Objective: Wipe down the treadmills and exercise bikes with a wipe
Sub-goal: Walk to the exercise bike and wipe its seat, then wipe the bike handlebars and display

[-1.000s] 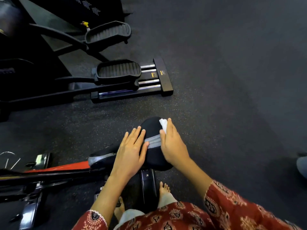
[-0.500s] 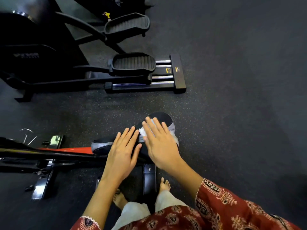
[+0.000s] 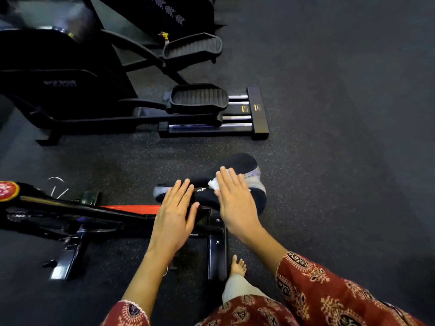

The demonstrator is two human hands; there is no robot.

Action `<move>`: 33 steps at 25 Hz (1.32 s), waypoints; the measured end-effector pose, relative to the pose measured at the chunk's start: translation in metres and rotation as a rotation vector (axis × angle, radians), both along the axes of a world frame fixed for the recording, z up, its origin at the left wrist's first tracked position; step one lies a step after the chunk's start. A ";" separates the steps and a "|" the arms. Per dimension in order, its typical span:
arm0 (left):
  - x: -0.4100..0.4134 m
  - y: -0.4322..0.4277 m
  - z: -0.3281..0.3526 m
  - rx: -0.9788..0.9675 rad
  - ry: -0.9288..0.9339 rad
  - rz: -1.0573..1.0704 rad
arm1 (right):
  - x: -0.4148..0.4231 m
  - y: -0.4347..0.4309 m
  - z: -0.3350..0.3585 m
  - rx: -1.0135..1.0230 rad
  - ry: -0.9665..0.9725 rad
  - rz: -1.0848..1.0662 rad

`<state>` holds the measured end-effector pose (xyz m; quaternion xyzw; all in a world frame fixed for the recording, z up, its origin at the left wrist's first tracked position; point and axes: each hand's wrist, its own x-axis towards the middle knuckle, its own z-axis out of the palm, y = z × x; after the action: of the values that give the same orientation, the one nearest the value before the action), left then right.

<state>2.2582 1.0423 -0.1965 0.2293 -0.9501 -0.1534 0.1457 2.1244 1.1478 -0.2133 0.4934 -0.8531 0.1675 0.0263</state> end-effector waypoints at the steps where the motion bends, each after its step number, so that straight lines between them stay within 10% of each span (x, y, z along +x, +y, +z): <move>1: 0.012 -0.001 0.001 0.037 0.028 0.020 | 0.017 -0.001 0.002 -0.007 -0.032 0.072; 12: 0.209 -0.060 0.104 0.872 0.850 0.710 | 0.205 -0.119 0.132 -0.479 -1.142 0.016; 20: 0.384 -0.096 0.186 0.417 0.806 0.875 | 0.378 -0.197 0.204 -0.446 -1.174 0.467; 26: 0.484 -0.134 0.200 -0.314 0.310 0.904 | 0.463 -0.249 0.228 -0.516 -0.752 0.807; 33: 0.569 -0.226 0.210 -0.505 0.198 0.918 | 0.550 -0.355 0.225 -0.644 -0.457 0.974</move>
<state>2.8276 0.8160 0.0138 0.5635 -0.7411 0.1388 0.3376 2.6747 0.7926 0.0114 0.7447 -0.4211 0.5101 -0.0890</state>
